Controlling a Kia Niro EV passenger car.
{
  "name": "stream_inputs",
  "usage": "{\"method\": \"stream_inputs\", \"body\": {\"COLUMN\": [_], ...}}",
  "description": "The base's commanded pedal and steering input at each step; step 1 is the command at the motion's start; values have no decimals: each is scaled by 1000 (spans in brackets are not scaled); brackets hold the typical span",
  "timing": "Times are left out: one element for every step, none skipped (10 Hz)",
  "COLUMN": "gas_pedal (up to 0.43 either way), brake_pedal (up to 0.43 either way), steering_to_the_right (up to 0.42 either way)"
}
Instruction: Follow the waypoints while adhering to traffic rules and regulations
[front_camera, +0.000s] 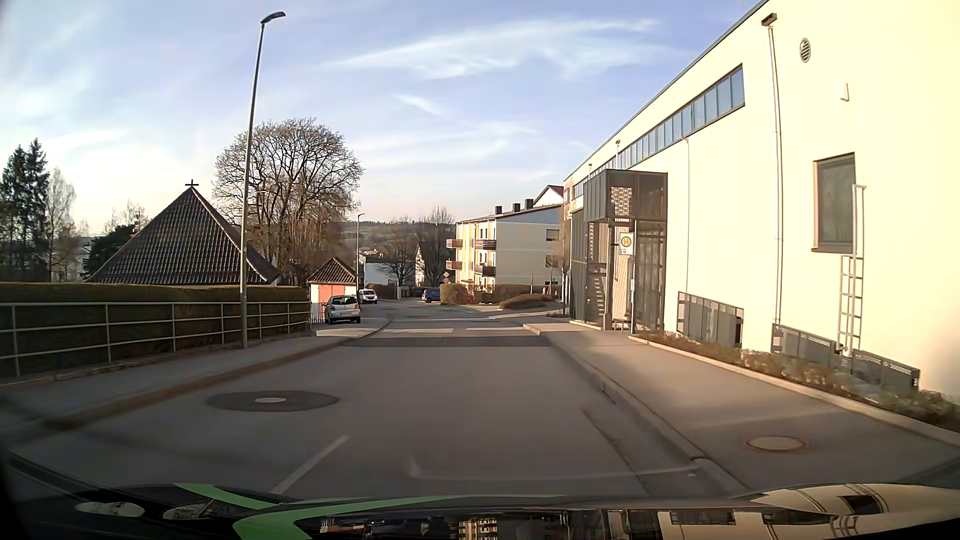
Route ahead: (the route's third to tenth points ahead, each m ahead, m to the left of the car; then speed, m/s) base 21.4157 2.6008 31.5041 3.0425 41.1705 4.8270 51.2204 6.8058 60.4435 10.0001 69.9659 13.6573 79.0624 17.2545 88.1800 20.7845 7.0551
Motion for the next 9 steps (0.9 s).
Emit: {"method": "stream_inputs", "body": {"gas_pedal": [0, 0, 0, 8, 8, 8, 8, 8, 8], "brake_pedal": [0, 0, 0, 0, 0, 0, 0, 0, 0], "steering_to_the_right": [-1, 1, 1, 1, 1, 1, 1, 0, 0]}}
